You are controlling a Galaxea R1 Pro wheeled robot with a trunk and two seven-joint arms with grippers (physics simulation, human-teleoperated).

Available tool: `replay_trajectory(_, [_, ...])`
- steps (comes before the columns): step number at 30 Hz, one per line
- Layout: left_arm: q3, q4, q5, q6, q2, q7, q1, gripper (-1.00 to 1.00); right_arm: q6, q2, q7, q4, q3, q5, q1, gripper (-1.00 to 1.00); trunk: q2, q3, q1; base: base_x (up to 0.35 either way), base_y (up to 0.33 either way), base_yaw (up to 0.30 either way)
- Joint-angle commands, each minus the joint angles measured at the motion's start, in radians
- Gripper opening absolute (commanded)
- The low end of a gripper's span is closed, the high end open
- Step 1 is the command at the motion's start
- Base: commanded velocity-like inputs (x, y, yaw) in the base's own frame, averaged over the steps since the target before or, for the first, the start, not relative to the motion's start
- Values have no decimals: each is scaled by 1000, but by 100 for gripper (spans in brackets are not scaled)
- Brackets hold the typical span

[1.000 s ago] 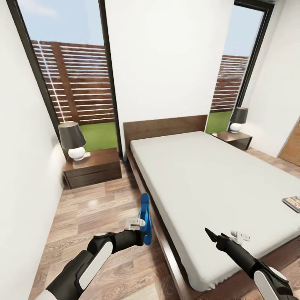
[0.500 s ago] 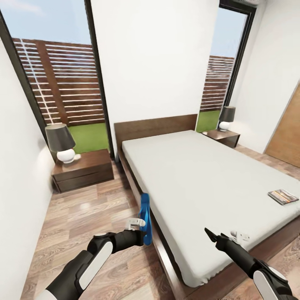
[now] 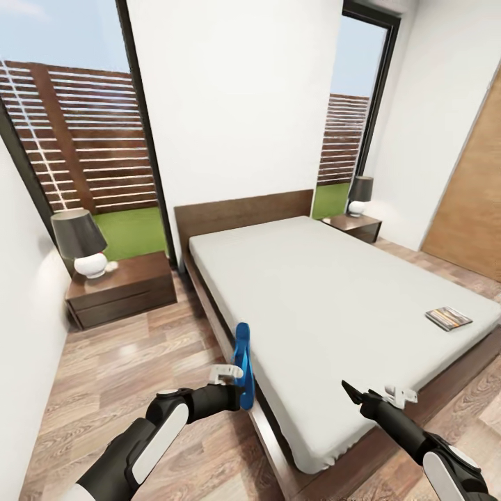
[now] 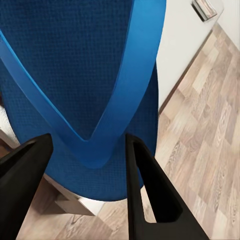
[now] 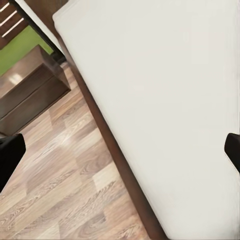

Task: In the bedroom, move the book from the bed onto either nightstand, and place the two sandals side by side next to the bed.

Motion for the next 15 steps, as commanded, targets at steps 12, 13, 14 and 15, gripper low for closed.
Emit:
replay_trajectory(12, [-1, -1, 3, 3, 1, 0, -1, -100, 8, 0, 2, -1, -2, -8, -1, 100, -1, -1, 0, 0, 0, -171])
replay_trajectory(13, [-1, -1, 3, 3, 0, 0, -1, -100, 8, 0, 2, -1, -2, -8, -1, 100, -1, -1, 0, 0, 0, -178])
replay_trajectory(14, [-1, -1, 4, 4, 0, 0, -1, -100, 8, 0, 2, -1, -2, -8, -1, 100, -1, -1, 0, 0, 0, -178])
replay_trajectory(15, [-1, -1, 3, 4, 1, 0, -1, -100, 8, 0, 2, -1, -2, -8, -1, 100, -1, -1, 0, 0, 0, -179])
